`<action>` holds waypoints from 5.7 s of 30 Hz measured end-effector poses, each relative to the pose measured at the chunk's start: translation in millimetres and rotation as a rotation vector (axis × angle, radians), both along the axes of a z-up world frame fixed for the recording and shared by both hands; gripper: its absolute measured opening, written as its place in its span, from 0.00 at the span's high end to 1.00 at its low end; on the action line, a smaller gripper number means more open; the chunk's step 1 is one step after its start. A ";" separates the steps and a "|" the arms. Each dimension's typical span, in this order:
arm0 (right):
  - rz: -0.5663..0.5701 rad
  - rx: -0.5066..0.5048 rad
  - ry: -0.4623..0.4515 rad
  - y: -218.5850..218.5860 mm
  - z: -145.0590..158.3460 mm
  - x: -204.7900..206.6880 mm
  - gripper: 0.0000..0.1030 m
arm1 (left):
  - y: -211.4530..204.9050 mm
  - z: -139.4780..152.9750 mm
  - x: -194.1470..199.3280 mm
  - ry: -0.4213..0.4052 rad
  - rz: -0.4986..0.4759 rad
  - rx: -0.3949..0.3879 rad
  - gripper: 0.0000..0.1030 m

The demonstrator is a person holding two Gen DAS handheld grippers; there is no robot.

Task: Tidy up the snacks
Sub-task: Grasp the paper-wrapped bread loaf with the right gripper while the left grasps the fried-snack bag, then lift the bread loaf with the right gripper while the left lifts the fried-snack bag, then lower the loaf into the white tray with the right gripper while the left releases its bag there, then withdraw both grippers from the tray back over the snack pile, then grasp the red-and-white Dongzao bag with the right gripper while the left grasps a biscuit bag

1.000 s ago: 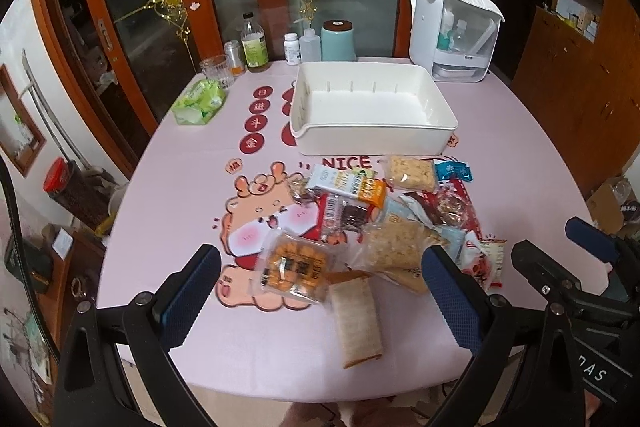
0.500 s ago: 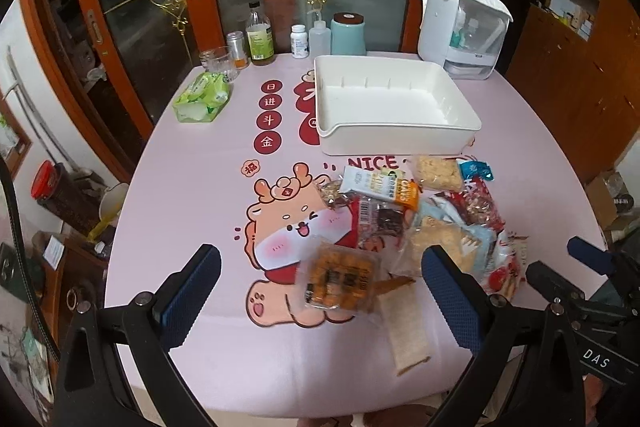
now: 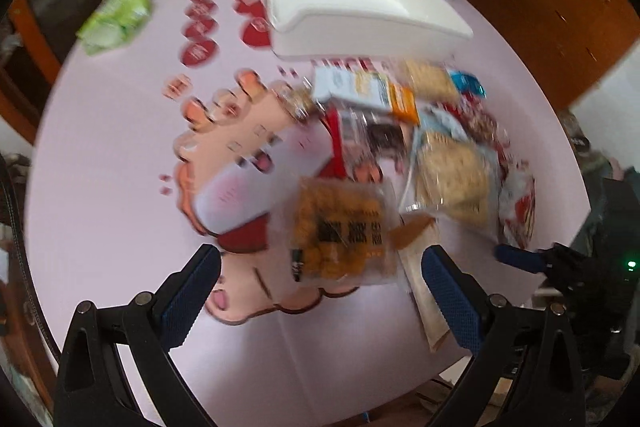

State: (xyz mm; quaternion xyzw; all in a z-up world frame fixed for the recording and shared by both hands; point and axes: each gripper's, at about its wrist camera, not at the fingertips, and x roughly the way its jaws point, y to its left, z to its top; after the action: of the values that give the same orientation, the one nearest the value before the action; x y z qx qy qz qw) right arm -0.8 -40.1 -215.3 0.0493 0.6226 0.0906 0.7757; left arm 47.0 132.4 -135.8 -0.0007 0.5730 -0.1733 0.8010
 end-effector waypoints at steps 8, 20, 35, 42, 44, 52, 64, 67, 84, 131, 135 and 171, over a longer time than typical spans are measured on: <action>0.055 -0.124 -0.011 18.1 -14.6 -5.9 0.43 | -19.4 -37.2 14.1 0.081 -0.074 0.006 0.03; 0.017 -0.123 -0.007 -14.8 -7.4 -27.3 0.45 | -48.7 -64.5 28.2 0.123 -0.081 0.093 0.03; 0.026 -0.110 -0.018 -29.6 -2.4 -49.7 0.45 | -75.6 -74.6 24.4 0.031 -0.064 0.252 0.00; 0.001 -0.090 -0.016 -29.4 0.8 -50.3 0.45 | -77.0 -70.3 16.0 0.019 -0.019 0.329 0.00; -0.004 -0.087 -0.013 -31.1 2.3 -50.9 0.45 | -76.3 -70.9 14.1 0.002 -0.026 0.355 0.00; 0.030 -0.124 -0.036 -17.9 24.5 -46.5 0.45 | -73.3 -79.7 18.1 0.048 -0.017 0.350 0.00; 0.017 -0.277 -0.185 -16.6 99.4 -41.6 0.45 | -66.4 -91.8 22.1 0.022 -0.091 0.313 0.02; -0.004 -0.288 -0.200 -18.6 106.7 -42.3 0.45 | -62.7 -87.3 16.0 -0.018 -0.114 0.311 0.22; -0.023 -0.222 -0.386 -80.0 192.0 49.5 0.45 | -47.2 61.7 19.8 -0.247 -0.037 0.135 0.30; 0.064 0.024 -0.310 -160.9 169.5 249.0 0.08 | -135.9 119.8 232.2 -0.267 0.223 0.143 0.00; 0.054 0.006 -0.340 -164.2 188.6 204.9 0.08 | -138.2 138.6 204.0 -0.256 0.170 0.148 0.00; -0.367 0.076 -0.058 -179.4 40.0 3.2 0.13 | -171.0 3.5 12.4 -0.260 -0.511 0.213 0.02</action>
State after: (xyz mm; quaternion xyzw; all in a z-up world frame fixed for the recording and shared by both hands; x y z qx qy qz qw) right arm 2.3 -219.5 -175.3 0.1887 0.5767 -0.0272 0.7944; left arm 59.4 -38.6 -132.3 0.2496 0.4620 -0.3070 0.7937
